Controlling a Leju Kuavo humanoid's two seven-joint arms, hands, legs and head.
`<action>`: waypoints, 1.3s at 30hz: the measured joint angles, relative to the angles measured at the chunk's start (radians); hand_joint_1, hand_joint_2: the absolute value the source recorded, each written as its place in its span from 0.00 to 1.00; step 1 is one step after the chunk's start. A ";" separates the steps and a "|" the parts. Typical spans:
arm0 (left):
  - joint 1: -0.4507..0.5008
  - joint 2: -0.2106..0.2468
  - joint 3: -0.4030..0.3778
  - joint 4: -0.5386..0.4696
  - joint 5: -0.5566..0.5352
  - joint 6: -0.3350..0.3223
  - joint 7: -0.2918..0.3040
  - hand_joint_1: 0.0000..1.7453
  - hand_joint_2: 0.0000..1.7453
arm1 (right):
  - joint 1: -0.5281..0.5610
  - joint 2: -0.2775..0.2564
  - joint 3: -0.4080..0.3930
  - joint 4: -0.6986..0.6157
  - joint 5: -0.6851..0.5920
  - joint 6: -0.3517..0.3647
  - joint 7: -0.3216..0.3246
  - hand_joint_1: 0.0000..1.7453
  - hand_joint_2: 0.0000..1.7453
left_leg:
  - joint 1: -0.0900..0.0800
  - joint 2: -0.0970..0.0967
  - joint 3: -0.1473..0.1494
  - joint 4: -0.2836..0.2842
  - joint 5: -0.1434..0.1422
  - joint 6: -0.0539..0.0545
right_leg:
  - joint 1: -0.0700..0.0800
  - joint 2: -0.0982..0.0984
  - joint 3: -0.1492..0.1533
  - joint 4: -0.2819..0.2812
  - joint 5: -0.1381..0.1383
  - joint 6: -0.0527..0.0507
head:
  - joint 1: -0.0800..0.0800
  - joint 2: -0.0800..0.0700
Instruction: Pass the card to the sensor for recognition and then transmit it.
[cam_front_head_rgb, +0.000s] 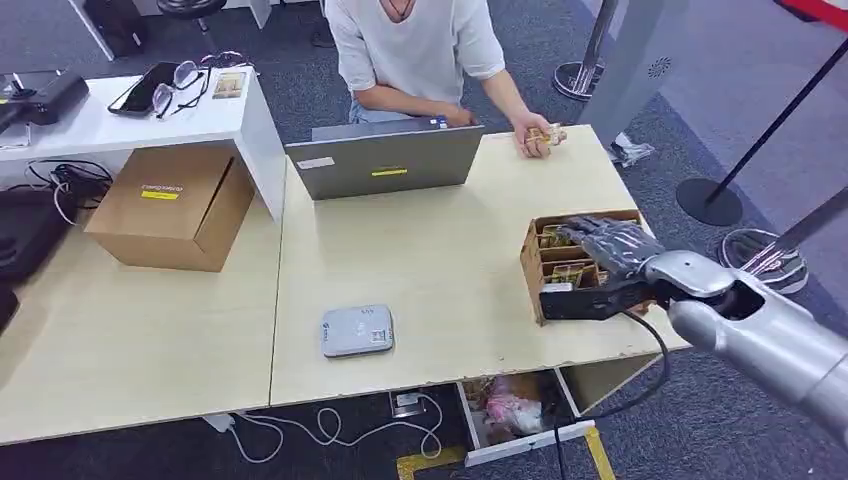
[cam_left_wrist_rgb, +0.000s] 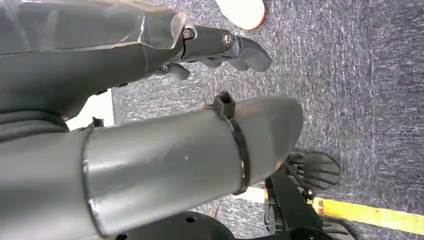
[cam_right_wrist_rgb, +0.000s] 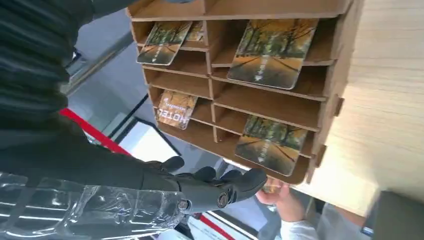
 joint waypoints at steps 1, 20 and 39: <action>0.000 0.000 0.000 0.000 0.000 0.000 0.000 0.00 0.00 | 0.000 0.000 0.000 0.005 0.000 0.001 0.000 0.00 1.00 | 0.000 0.000 0.000 0.000 0.000 0.000 | 0.000 0.000 0.000 0.000 0.000 0.000 | 0.000 0.000; 0.000 0.000 0.000 0.000 -0.005 -0.001 0.000 0.00 0.00 | -0.018 0.012 0.034 0.064 -0.015 0.007 -0.013 0.00 1.00 | 0.000 0.000 0.000 0.000 0.000 0.000 | 0.000 0.000 0.000 0.000 0.000 0.000 | 0.000 0.000; 0.000 0.006 0.000 0.002 0.006 -0.001 0.011 0.00 0.00 | -0.046 0.046 0.084 0.104 -0.013 0.020 -0.013 0.00 1.00 | 0.000 0.000 0.000 0.000 0.000 0.000 | 0.000 0.000 0.000 0.000 0.000 0.000 | 0.000 0.000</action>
